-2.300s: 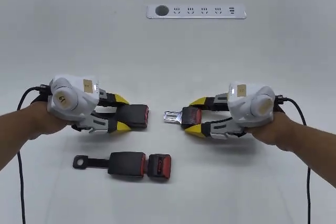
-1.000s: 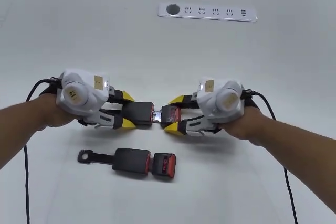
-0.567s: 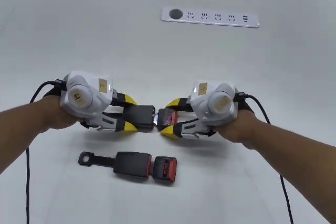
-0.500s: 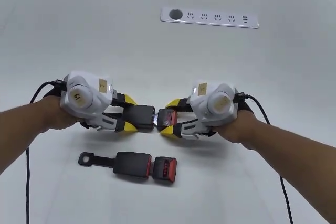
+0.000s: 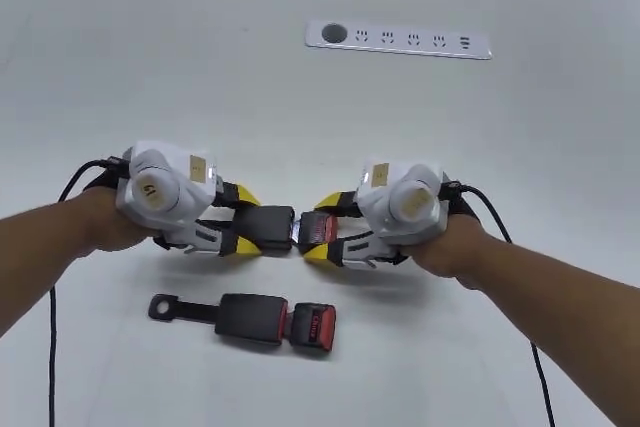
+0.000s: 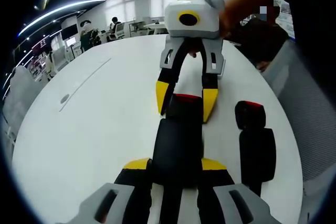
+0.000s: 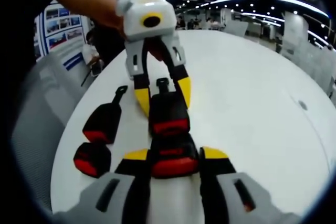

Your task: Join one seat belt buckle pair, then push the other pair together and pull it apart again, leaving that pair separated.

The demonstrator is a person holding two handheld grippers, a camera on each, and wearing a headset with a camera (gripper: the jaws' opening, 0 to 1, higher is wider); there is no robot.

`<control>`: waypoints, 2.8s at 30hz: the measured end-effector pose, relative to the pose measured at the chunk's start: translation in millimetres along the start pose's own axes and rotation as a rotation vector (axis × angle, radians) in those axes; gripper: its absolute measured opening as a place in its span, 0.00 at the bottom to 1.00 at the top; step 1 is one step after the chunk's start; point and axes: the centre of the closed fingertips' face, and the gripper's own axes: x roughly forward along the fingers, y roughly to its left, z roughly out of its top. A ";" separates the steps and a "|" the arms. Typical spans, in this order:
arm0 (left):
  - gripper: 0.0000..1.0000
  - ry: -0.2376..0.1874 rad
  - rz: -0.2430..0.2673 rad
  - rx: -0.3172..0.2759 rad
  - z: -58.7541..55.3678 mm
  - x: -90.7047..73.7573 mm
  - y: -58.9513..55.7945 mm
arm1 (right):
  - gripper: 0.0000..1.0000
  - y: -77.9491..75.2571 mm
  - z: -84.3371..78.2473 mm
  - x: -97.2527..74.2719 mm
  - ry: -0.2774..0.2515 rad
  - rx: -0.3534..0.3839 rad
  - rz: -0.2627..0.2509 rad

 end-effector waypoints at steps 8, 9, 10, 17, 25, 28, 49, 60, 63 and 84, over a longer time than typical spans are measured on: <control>0.34 0.003 0.001 -0.002 0.0 0.1 -0.6 | 0.35 0.6 -0.1 -0.6 0.008 -0.009 -0.004; 0.34 0.004 0.002 -0.001 0.0 0.1 -0.8 | 0.35 0.5 -0.1 -0.6 0.009 -0.009 -0.005; 0.34 0.005 0.003 0.000 0.1 0.2 -0.9 | 0.36 0.6 -0.2 -0.7 0.009 -0.010 -0.006; 0.34 0.005 0.003 -0.002 0.1 0.2 -1.3 | 0.36 0.5 -0.4 -0.7 0.012 -0.015 -0.007; 0.34 0.005 0.003 -0.004 -0.5 0.5 -0.9 | 0.36 0.4 -0.4 -1.2 0.010 -0.015 -0.011; 0.34 0.007 0.004 -0.006 -2.6 1.1 0.9 | 0.36 0.4 -0.5 -1.4 0.011 -0.018 -0.011; 0.34 0.005 0.005 -0.011 -5.0 2.5 2.9 | 0.36 -1.7 -10.4 -11.5 -0.004 -0.011 -0.024; 0.34 0.000 0.001 -0.011 -2.9 2.2 -0.2 | 0.36 -0.4 -12.7 -15.6 -0.010 -0.008 -0.026; 0.34 -0.003 -0.007 -0.009 -1.8 2.6 -1.3 | 0.36 0.2 -14.9 -18.3 -0.011 -0.005 -0.023; 0.34 0.002 -0.011 -0.018 -1.3 2.0 -0.8 | 0.37 0.0 -45.3 -52.6 0.009 0.013 -0.042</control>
